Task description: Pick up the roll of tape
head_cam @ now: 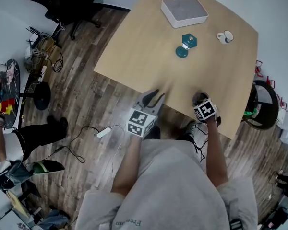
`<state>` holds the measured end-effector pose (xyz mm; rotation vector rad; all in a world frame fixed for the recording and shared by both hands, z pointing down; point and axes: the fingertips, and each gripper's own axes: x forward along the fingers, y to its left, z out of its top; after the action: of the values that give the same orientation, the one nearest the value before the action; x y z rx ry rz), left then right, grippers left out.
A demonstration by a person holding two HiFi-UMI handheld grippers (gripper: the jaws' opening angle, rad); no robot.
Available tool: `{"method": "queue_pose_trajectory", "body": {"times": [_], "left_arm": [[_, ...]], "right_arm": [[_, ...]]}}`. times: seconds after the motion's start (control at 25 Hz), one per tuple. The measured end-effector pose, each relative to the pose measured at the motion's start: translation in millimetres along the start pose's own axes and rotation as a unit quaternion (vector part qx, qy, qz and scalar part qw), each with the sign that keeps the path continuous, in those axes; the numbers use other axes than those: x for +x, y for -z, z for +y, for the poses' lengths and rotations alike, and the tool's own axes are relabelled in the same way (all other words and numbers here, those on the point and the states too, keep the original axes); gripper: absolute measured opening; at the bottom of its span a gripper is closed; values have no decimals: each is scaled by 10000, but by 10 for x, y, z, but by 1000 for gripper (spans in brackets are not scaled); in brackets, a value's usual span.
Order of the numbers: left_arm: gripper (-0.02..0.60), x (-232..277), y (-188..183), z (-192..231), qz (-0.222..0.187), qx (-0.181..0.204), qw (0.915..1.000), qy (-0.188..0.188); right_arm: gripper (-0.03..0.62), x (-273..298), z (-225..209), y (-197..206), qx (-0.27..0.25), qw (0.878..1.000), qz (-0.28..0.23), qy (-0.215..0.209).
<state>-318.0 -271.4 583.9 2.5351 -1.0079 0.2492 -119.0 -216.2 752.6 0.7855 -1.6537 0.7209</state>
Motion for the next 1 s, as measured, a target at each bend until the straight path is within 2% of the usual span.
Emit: {"method": "queue_pose_trajectory", "body": {"times": [0.24,0.76,1.0], "left_arm": [[103,29,8,-52,44,37,10000,42],[103,16,62,-176,107,133,9998,67],[101,7,89,-207,114,134,9998,8]], "right_arm": [[44,-25,-19,-21,25,9999,-105,9],[43,-131,19,-56,559,9949,-663,-507],[43,-157,17,-37,604,9939,-743,-542]]}}
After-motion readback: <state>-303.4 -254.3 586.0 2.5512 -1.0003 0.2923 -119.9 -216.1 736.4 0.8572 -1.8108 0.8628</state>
